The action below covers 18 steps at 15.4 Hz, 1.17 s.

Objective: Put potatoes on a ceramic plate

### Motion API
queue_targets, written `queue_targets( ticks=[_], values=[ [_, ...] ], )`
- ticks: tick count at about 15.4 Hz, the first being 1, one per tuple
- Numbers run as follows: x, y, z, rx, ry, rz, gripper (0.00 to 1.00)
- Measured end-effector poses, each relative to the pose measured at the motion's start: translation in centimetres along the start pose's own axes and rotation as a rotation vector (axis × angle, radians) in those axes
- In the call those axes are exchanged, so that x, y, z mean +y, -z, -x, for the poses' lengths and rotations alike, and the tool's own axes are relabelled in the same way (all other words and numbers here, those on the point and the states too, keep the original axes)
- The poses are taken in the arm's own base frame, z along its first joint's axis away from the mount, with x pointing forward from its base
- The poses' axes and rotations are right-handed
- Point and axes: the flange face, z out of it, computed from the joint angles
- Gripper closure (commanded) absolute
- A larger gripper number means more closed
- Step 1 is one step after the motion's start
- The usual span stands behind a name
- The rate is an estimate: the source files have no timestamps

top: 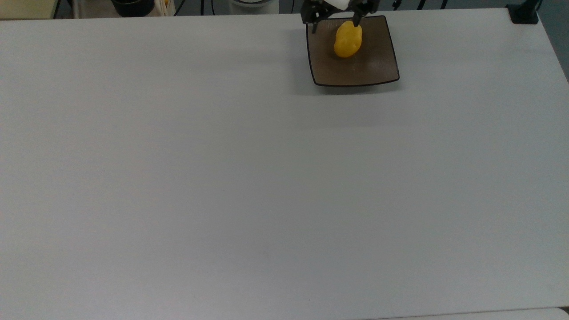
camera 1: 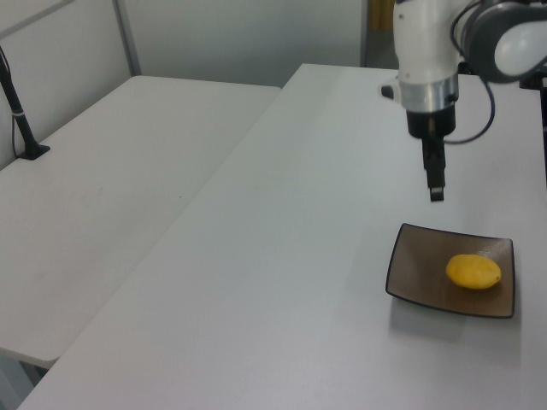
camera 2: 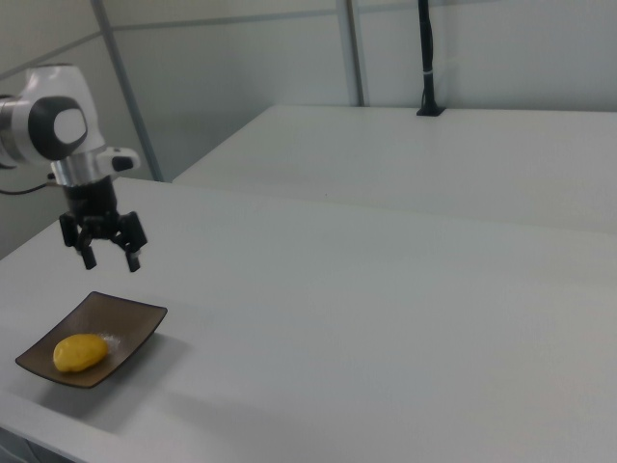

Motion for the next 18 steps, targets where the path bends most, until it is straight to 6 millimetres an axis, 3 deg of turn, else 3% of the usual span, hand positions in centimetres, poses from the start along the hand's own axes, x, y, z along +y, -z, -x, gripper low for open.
queue_targets(
  ticks=[5,9,14,18],
  values=[
    [9.8,4.0,0.8,0.067,-0.066,-0.020,0.00],
    [16.1,5.3,1.1,0.098,-0.126,-0.038,0.00],
    [19.1,4.8,1.2,0.090,-0.181,-0.048,0.00],
    [20.1,4.1,-0.8,0.103,-0.204,-0.049,0.00]
  ],
)
